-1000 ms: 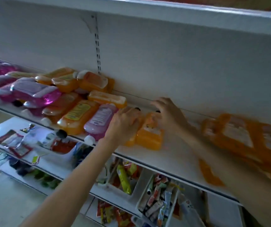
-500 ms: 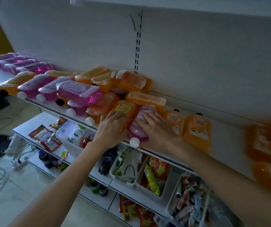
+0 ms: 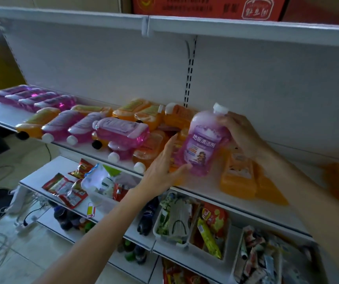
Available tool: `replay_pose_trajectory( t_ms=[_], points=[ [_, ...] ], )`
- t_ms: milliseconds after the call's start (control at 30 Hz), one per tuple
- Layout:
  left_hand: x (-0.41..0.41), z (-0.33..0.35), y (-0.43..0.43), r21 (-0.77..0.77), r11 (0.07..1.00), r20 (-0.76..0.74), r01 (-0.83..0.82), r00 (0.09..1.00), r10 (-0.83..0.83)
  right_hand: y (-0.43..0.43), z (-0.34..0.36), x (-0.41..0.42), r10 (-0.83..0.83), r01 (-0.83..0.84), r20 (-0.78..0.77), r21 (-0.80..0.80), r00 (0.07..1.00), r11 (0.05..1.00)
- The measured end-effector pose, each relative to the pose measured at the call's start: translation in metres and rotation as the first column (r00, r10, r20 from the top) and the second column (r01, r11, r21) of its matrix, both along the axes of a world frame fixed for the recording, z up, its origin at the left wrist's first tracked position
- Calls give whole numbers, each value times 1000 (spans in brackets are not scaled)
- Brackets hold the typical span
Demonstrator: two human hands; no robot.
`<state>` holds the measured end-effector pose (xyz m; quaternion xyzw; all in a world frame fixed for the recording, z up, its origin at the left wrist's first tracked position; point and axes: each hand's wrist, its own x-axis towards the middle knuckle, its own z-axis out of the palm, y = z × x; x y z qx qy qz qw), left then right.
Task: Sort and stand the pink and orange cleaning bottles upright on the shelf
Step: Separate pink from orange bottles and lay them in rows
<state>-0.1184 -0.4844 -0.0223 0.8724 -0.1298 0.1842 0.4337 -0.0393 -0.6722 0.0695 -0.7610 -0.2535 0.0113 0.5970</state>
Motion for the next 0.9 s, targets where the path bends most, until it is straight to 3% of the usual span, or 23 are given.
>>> replay_pose_trajectory(
  t_ms=[133,267,467,600,767,900],
  points=[
    [-10,17,13,-231,973,23,-20,999,26,45,9,-1,5,9,-122,114,993,993],
    [-19,18,54,-364,918,5,-157,985,171,100,9,-1,15,3,-118,152,993,988],
    [-26,17,129,-320,825,-26,-466,875,484,199,-11,20,265,-260,14,-137,964,956],
    [-18,22,190,-280,795,-10,-539,829,559,272,-11,41,350,-345,27,-116,936,932],
    [14,30,266,-228,853,-88,-470,882,462,343,-4,84,367,-370,-46,-78,929,926],
    [32,34,315,-122,858,-117,-499,865,487,398,2,111,365,-379,-188,-39,912,925]
  ],
)
